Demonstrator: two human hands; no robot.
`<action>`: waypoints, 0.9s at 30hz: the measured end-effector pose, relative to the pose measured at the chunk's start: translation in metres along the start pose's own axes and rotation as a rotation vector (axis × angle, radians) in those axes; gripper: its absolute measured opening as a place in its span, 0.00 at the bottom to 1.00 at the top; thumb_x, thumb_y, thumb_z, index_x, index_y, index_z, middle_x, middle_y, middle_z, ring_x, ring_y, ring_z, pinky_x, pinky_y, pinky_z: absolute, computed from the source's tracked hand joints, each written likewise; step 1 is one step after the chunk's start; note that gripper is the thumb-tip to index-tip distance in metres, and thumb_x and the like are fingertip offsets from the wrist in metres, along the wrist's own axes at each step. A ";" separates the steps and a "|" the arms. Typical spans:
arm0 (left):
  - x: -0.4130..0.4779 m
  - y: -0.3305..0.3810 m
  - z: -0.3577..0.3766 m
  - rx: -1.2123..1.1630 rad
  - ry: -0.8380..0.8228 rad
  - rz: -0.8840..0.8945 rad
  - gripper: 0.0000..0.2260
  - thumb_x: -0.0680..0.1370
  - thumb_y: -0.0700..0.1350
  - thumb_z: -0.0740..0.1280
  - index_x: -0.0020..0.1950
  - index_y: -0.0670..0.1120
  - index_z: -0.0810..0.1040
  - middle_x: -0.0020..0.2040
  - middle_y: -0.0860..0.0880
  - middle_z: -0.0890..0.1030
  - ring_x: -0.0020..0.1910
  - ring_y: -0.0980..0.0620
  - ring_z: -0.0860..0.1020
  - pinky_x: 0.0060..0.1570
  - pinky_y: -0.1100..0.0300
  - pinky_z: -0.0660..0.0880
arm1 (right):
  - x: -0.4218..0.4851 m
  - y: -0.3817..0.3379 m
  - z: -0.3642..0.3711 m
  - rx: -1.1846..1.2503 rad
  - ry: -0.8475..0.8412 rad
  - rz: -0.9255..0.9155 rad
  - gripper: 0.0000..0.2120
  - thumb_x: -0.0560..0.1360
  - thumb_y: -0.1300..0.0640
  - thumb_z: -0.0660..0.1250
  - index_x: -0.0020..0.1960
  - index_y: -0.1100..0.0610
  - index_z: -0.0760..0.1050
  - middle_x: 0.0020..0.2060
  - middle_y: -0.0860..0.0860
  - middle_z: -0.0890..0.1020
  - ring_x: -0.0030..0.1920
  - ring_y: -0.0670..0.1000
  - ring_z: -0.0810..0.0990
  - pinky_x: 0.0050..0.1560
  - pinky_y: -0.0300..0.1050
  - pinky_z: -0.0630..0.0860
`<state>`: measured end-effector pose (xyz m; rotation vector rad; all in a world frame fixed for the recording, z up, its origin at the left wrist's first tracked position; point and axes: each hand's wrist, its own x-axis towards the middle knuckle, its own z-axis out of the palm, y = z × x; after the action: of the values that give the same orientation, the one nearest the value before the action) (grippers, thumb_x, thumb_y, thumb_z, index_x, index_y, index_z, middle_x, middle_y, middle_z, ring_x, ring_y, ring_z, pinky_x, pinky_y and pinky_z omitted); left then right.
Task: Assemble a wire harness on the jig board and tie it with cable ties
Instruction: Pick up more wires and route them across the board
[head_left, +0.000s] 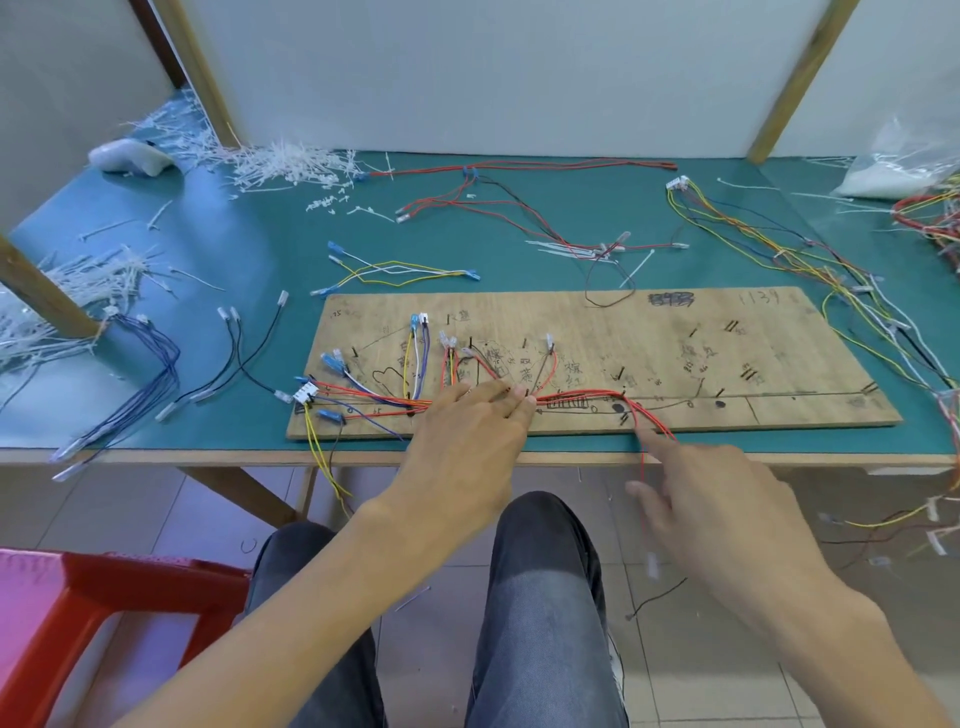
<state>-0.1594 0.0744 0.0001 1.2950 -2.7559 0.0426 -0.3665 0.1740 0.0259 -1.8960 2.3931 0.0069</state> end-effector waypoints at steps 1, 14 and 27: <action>0.001 0.000 -0.001 -0.004 0.007 0.002 0.31 0.79 0.43 0.66 0.82 0.48 0.64 0.81 0.52 0.67 0.81 0.52 0.60 0.78 0.52 0.57 | -0.003 0.000 -0.002 -0.084 0.027 0.015 0.17 0.81 0.37 0.61 0.66 0.40 0.75 0.40 0.44 0.78 0.52 0.55 0.82 0.36 0.49 0.72; -0.012 0.023 0.003 0.123 -0.027 -0.072 0.39 0.74 0.46 0.73 0.82 0.41 0.60 0.81 0.44 0.66 0.82 0.46 0.58 0.80 0.40 0.49 | 0.040 -0.021 0.020 0.140 0.290 -0.078 0.13 0.83 0.55 0.66 0.59 0.63 0.82 0.55 0.58 0.77 0.59 0.61 0.73 0.59 0.57 0.74; -0.035 0.022 0.008 -0.154 0.093 -0.074 0.43 0.77 0.38 0.68 0.85 0.45 0.47 0.86 0.45 0.50 0.84 0.45 0.46 0.81 0.49 0.46 | -0.029 -0.070 0.055 0.677 0.301 -0.055 0.07 0.76 0.56 0.71 0.45 0.47 0.74 0.35 0.42 0.81 0.37 0.46 0.80 0.41 0.50 0.78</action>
<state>-0.1547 0.1143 -0.0108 1.3178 -2.5753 -0.1099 -0.2885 0.1890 -0.0228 -1.6983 2.0907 -1.0142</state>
